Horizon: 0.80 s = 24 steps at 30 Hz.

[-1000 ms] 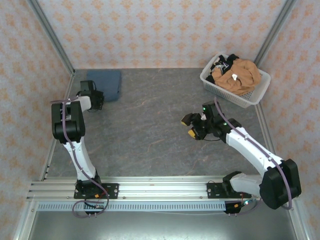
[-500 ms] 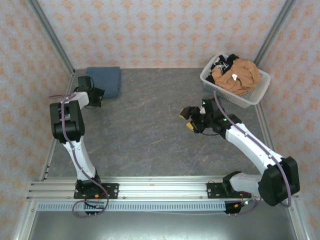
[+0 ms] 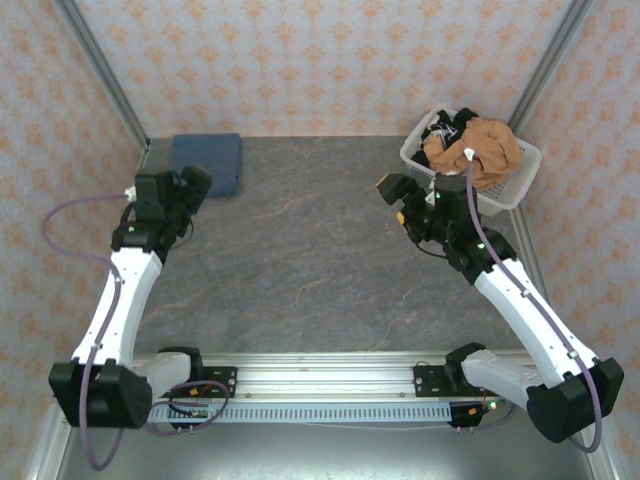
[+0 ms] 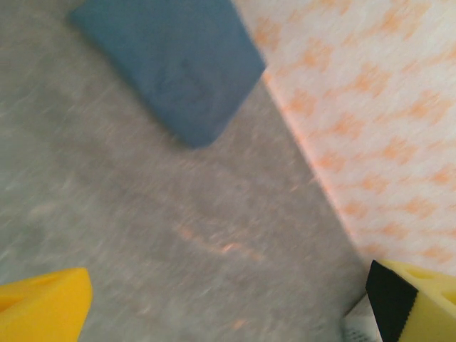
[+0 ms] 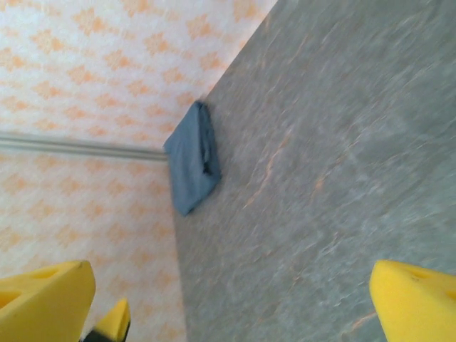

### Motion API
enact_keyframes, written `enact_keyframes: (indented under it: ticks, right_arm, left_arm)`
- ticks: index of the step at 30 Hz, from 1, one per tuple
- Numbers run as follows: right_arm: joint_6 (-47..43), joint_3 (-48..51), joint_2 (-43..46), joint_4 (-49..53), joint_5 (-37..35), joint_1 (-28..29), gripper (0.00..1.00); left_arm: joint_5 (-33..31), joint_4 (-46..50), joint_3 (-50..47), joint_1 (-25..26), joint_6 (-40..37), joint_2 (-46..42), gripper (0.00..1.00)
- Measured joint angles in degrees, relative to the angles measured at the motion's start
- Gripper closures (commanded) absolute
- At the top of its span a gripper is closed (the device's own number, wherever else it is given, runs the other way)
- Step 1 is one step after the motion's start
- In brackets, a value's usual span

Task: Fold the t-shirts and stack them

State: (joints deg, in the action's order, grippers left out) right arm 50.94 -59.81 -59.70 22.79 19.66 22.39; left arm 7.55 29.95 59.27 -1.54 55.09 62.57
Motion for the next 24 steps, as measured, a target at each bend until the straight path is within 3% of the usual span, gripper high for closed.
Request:
enact_keyframes:
  ticks: [4, 9, 13, 16, 20, 24]
  right_arm:
    - [-5.7, -3.3, 2.8, 8.8, -9.0, -0.1, 0.01]
    - [-12.8, -4.8, 6.2, 18.6, -26.3, -0.3, 0.01]
    - [-22.0, 4.3, 8.9, 15.1, -35.2, -3.5, 0.01]
    - [-29.2, 17.8, 12.5, 7.1, -38.6, -7.3, 0.01]
    - [-35.9, 31.5, 14.0, -3.7, -40.2, -13.1, 0.01]
    - [-41.3, 40.0, 10.7, -18.4, -40.8, -16.6, 0.01]
  left_arm:
    - [-7.6, 8.9, -2.7, 4.3, -2.7, -4.1, 0.00]
    - [-23.4, 15.6, -4.2, 9.0, -8.0, -10.1, 0.00]
    - [-30.4, 5.2, -17.7, 9.0, -21.7, -21.2, 0.00]
    - [-33.0, -6.5, -29.9, 9.0, -32.1, -25.8, 0.00]
    - [-32.5, -20.6, -40.7, 9.0, -39.9, -21.4, 0.00]
    - [-31.0, -32.5, -41.8, 9.0, -43.2, -9.7, 0.00]
